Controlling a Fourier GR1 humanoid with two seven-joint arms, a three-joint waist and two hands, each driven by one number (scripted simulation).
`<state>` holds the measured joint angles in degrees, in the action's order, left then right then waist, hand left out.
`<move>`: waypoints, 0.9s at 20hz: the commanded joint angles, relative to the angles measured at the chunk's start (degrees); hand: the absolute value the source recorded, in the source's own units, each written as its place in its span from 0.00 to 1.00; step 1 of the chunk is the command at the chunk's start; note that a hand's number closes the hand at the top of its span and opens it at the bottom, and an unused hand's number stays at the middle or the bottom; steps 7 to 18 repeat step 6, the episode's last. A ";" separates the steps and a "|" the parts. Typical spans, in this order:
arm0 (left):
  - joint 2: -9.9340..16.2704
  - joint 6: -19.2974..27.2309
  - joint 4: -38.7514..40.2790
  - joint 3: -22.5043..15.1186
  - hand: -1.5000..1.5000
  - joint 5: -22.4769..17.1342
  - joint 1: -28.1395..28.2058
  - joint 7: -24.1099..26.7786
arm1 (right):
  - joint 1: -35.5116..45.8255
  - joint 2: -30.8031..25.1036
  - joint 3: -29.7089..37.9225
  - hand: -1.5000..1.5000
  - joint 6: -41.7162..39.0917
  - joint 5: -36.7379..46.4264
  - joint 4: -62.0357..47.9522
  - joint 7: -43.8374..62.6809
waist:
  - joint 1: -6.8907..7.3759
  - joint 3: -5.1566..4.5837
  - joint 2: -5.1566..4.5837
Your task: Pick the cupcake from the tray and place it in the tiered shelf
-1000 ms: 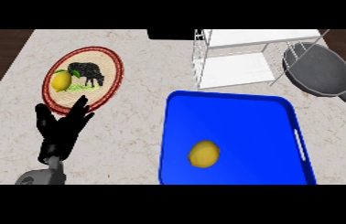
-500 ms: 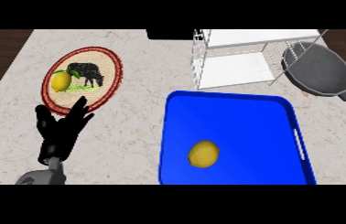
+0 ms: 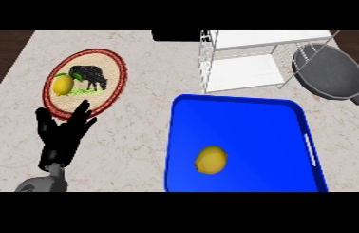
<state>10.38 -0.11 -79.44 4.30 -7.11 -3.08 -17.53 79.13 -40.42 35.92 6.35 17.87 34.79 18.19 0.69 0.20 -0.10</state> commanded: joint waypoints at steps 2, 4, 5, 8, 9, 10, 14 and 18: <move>-1.37 0.45 -1.21 -1.69 0.50 1.30 3.26 0.11 | -4.51 -6.72 3.39 0.00 -6.83 -4.46 -2.74 -2.70 | 0.04 -0.16 -0.10; 0.58 -1.33 2.63 1.32 0.50 -0.69 0.01 1.12 | -5.49 -10.02 4.25 0.00 -11.67 -6.34 -2.97 -3.02 | -0.41 -0.19 -0.14; -0.17 -0.14 -2.53 -0.31 0.50 0.02 2.01 -1.44 | -6.98 -11.13 5.88 0.00 -12.45 -7.56 -5.20 -5.58 | 0.25 -0.12 -0.20; -0.19 -1.30 1.02 0.07 0.50 -0.05 1.12 1.42 | -6.39 -13.49 5.53 0.00 -14.59 -7.39 -6.60 -5.36 | 0.19 -0.16 -0.37; -0.19 -1.30 1.02 0.07 0.50 -0.05 1.12 1.42 | -6.39 -13.49 5.53 0.00 -14.59 -7.39 -6.60 -5.36 | 0.19 -0.16 -0.37; -0.19 -1.30 1.02 0.07 0.50 -0.05 1.12 1.42 | -6.39 -13.49 5.53 0.00 -14.59 -7.39 -6.60 -5.36 | 0.19 -0.16 -0.37; -0.19 -1.30 1.02 0.07 0.50 -0.05 1.12 1.42 | -6.39 -13.49 5.53 0.00 -14.59 -7.39 -6.60 -5.36 | 0.19 -0.16 -0.37; -0.19 -1.30 1.02 0.07 0.50 -0.05 1.12 1.42 | -6.39 -13.49 5.53 0.00 -14.59 -7.39 -6.60 -5.36 | 0.19 -0.16 -0.37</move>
